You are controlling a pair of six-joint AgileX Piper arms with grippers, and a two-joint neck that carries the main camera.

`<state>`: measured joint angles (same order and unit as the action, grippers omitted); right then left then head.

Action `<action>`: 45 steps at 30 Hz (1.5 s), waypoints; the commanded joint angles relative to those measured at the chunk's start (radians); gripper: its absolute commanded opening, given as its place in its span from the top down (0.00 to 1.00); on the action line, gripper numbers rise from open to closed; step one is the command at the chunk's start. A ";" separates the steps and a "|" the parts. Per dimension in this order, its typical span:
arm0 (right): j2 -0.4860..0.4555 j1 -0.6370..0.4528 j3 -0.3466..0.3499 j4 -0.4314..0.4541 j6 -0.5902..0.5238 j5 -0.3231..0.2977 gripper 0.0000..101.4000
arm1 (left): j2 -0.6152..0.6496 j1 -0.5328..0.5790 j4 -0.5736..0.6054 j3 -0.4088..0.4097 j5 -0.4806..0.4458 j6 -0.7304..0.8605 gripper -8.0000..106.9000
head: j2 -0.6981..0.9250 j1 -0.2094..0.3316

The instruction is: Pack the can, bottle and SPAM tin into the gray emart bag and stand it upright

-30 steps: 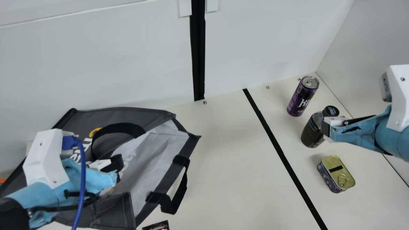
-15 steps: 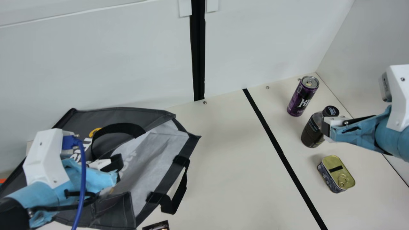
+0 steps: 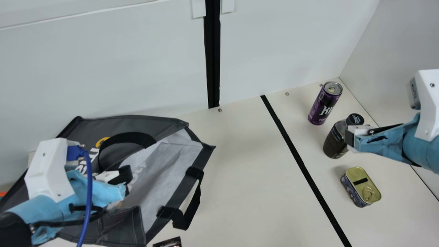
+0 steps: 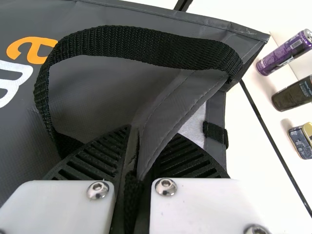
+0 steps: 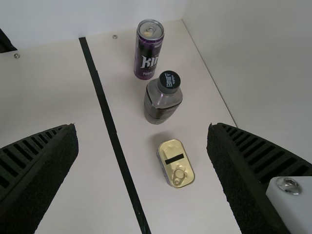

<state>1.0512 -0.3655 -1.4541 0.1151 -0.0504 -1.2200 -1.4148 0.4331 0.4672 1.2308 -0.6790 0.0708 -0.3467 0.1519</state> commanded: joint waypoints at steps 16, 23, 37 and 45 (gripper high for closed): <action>-0.004 0.041 0.011 0.041 0.035 0.000 0.06 | 0.000 0.000 0.000 0.000 0.000 0.000 1.00 | -0.002 0.023; 0.028 0.083 -0.012 0.093 0.076 0.000 0.06 | 0.000 0.000 0.000 0.000 0.000 0.000 1.00 | -0.002 0.023; 0.142 0.039 -0.126 0.075 0.058 0.000 0.06 | 0.000 0.000 0.000 0.000 0.000 0.000 1.00 | -0.002 0.023; 0.224 -0.027 -0.187 0.017 0.023 0.000 0.06 | 0.000 0.000 0.000 0.000 0.000 0.000 1.00 | -0.002 0.023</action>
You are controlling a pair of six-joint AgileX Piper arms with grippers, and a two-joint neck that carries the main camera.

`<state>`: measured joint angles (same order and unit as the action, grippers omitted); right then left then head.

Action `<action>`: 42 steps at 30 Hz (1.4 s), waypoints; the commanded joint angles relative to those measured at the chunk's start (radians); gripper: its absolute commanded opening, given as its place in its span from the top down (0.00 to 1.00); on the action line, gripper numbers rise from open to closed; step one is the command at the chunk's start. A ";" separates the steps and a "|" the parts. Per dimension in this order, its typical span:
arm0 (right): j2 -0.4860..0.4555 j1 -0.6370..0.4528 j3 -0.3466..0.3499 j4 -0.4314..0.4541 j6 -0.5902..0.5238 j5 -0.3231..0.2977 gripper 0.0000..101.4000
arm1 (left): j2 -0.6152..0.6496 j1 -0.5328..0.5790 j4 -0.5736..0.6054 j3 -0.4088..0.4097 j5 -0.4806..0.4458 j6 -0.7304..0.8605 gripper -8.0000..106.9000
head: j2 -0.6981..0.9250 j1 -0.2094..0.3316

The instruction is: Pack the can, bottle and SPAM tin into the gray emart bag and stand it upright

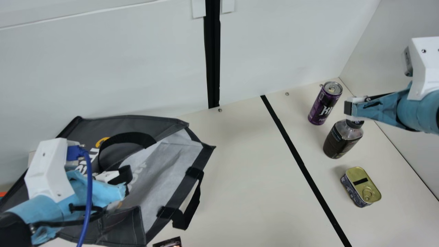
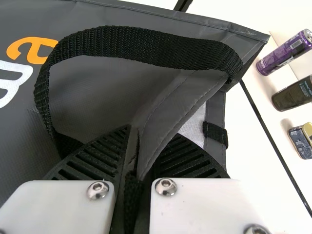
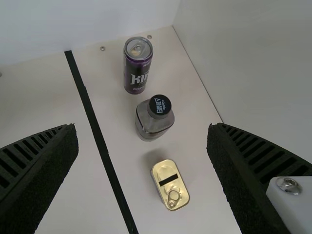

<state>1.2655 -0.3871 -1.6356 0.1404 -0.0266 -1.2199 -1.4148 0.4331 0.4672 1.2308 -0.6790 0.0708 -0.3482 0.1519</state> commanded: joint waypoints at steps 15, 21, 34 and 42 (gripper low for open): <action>0.155 -0.026 -0.090 -0.047 0.013 0.000 0.06 | 0.000 0.000 0.000 0.000 0.000 0.000 1.00 | -0.001 0.023; 0.212 -0.025 -0.126 -0.045 0.021 0.000 0.06 | 0.000 0.000 0.000 0.000 0.000 0.000 1.00 | -0.001 0.023; 0.360 -0.026 -0.232 -0.042 0.027 0.000 0.06 | 0.000 0.000 0.000 0.000 0.000 0.000 1.00 | -0.001 0.023; 0.462 -0.037 -0.310 -0.059 0.015 0.000 0.06 | 0.000 0.000 0.000 0.000 0.000 0.000 1.00 | -0.001 0.023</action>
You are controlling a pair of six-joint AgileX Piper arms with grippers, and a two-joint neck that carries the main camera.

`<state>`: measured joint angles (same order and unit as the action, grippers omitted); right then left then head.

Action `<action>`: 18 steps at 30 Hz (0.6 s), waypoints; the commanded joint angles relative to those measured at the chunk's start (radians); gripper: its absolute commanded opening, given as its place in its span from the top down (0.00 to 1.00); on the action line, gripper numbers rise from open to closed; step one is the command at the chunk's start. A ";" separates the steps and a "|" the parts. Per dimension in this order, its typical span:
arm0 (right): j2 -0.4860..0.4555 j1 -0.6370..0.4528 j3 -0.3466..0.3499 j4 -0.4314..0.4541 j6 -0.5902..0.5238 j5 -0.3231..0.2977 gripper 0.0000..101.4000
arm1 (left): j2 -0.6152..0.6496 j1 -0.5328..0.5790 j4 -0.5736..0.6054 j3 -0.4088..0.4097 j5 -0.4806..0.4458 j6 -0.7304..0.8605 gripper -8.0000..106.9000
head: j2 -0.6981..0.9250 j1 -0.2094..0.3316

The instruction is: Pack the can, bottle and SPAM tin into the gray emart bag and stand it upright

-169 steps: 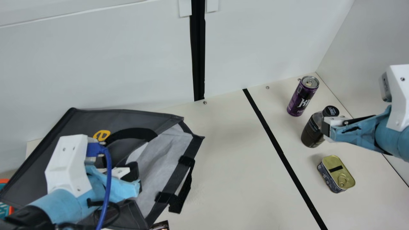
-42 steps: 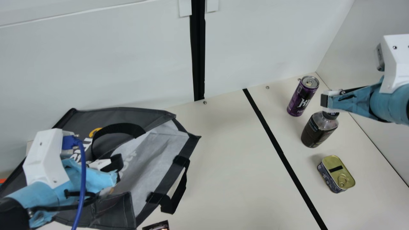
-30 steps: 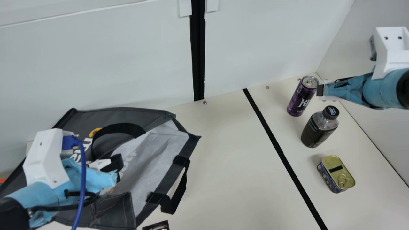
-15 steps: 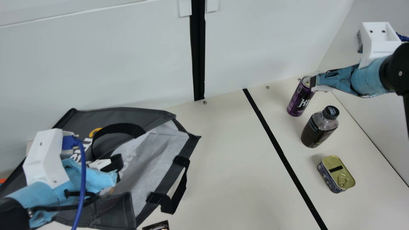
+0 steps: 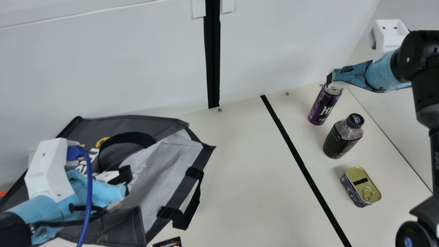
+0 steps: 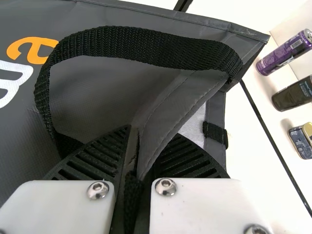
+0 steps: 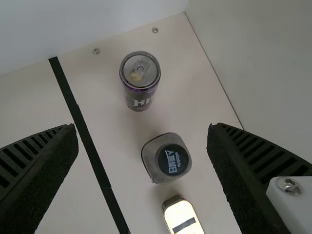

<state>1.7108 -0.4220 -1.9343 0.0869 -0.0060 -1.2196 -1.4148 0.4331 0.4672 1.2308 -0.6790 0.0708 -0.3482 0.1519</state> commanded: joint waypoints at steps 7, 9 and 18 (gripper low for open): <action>0.106 -0.011 -0.080 -0.024 -0.019 0.000 0.06 | 0.000 0.000 0.000 0.000 0.000 0.000 1.00 | -0.001 0.023; 0.130 -0.013 -0.099 -0.028 -0.022 0.000 0.06 | 0.000 0.000 0.000 0.000 0.000 0.000 1.00 | -0.001 0.023; 0.233 -0.013 -0.177 -0.041 -0.032 0.000 0.06 | 0.000 0.000 0.000 0.000 0.000 0.000 1.00 | -0.001 0.023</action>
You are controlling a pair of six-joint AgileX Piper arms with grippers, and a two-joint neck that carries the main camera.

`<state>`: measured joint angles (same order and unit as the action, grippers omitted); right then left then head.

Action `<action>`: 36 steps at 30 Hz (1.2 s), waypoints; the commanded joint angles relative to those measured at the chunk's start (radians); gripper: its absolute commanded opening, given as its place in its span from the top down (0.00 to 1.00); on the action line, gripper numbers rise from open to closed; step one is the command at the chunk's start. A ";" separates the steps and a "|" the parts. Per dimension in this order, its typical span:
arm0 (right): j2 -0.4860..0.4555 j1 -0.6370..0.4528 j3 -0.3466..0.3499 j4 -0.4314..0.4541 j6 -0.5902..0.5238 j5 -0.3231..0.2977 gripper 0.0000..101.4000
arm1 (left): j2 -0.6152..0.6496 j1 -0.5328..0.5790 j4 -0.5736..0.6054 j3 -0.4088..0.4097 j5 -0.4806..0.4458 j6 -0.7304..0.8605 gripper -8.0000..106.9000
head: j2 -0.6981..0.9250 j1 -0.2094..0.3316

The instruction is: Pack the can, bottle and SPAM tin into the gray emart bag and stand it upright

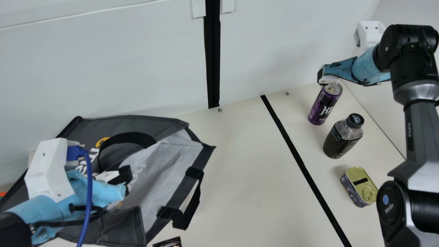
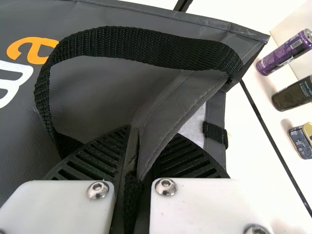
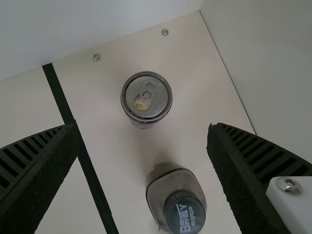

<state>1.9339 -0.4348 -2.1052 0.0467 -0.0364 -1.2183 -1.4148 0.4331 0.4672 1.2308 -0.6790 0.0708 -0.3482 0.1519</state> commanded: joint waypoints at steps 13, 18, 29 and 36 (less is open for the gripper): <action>0.136 -0.009 -0.093 -0.012 -0.018 -0.002 0.06 | 0.000 0.000 0.000 0.000 0.000 0.000 1.00 | -0.001 0.023; 0.179 -0.012 -0.122 -0.017 -0.024 -0.002 0.06 | 0.000 0.000 0.000 0.000 0.000 0.000 1.00 | -0.001 0.023; 0.263 -0.013 -0.165 -0.019 -0.032 -0.002 0.06 | 0.000 0.000 0.000 0.000 0.000 0.000 1.00 | -0.001 0.023; 0.308 -0.016 -0.187 -0.016 -0.034 -0.002 0.06 | 0.000 0.000 0.000 0.000 0.000 0.000 1.00 | -0.001 0.023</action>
<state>2.2377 -0.4503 -2.2921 0.0296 -0.0692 -1.2197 -1.4148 0.4331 0.4672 1.2308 -0.6790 0.0708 -0.3467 0.1519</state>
